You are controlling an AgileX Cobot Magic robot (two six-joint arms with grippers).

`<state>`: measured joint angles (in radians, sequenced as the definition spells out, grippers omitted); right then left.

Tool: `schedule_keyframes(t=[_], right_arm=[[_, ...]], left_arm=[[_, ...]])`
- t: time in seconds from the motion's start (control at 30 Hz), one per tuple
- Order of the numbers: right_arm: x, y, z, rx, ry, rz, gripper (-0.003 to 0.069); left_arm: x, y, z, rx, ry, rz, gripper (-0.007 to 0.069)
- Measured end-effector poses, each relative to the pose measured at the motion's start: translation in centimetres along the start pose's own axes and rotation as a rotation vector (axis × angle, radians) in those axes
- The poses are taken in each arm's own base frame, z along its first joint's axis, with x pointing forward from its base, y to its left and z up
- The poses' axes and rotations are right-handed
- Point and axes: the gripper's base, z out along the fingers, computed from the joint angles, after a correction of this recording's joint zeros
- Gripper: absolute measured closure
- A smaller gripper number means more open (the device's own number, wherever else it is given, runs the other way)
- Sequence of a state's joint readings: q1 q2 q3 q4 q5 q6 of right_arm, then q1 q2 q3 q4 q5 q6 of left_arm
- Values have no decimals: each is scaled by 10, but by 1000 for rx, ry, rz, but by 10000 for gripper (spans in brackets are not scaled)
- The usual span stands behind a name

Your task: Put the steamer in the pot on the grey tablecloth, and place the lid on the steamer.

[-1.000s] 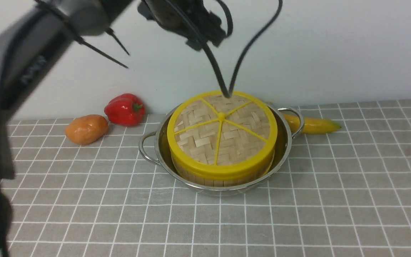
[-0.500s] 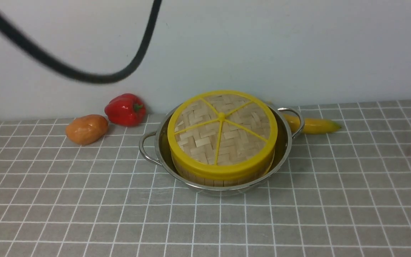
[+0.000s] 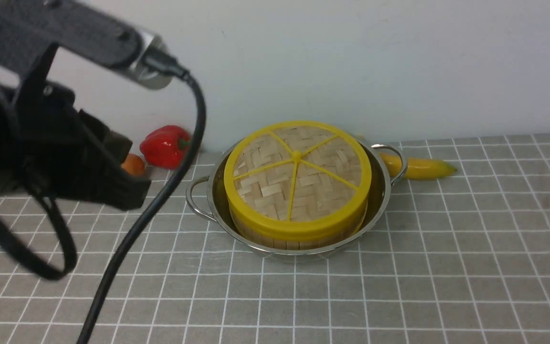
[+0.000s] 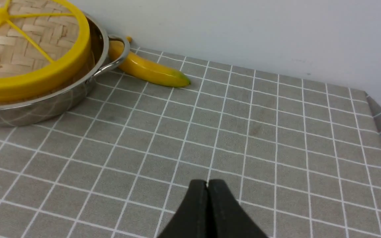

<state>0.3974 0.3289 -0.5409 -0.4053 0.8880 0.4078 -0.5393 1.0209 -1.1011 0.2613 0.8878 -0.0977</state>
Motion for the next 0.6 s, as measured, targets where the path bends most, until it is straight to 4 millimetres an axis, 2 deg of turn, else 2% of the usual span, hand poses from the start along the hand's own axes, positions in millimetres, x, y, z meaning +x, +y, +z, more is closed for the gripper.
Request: schedule_keyframes(t=[0.13,0.27,0.6], right_arm=[[1,2,0,-22,10,24,667],[2,4,0,-48,22,51,664],[4,11,-1,-115,51,124,654]], left_arm=[[13,1,-18,14,-50,-58,646],[17,4,-33,16,-96,-80,641],[17,5,-35,3,-100,-65,623]])
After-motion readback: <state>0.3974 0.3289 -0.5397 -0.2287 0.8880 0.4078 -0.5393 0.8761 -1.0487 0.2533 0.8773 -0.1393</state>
